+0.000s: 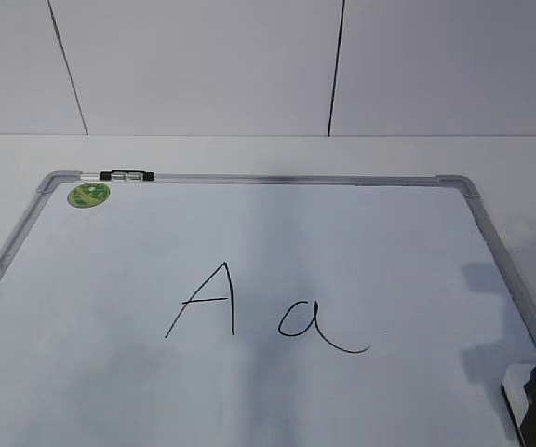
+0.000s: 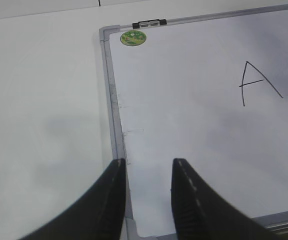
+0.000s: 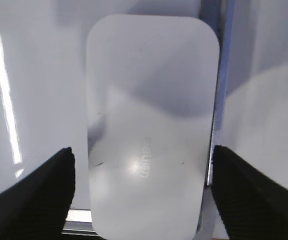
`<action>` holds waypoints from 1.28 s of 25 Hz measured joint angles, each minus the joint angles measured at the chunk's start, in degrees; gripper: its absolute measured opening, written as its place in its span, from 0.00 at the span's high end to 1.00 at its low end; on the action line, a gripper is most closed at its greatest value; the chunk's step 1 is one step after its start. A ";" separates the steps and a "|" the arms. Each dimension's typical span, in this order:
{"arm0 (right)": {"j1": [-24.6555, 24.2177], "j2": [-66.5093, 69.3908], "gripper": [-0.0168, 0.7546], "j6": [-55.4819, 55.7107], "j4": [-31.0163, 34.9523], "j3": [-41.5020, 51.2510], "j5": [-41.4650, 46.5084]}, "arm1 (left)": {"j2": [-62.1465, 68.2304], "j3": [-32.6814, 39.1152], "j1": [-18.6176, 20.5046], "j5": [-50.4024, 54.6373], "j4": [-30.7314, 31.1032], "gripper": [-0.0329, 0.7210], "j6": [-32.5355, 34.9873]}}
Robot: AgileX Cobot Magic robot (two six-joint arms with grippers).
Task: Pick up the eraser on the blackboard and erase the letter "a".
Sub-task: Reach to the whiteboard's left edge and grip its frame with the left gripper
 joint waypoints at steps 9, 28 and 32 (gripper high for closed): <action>0.00 4.38 0.13 -0.88 0.24 0.00 -1.05 | 0.00 0.00 0.00 0.00 0.00 0.65 0.00; -0.10 7.40 0.21 -0.88 0.24 0.00 -4.57 | 0.00 0.00 0.00 0.00 0.00 0.64 0.00; -0.21 7.40 0.25 -0.88 0.13 0.00 -4.57 | 0.00 0.00 0.00 0.00 0.00 0.64 0.00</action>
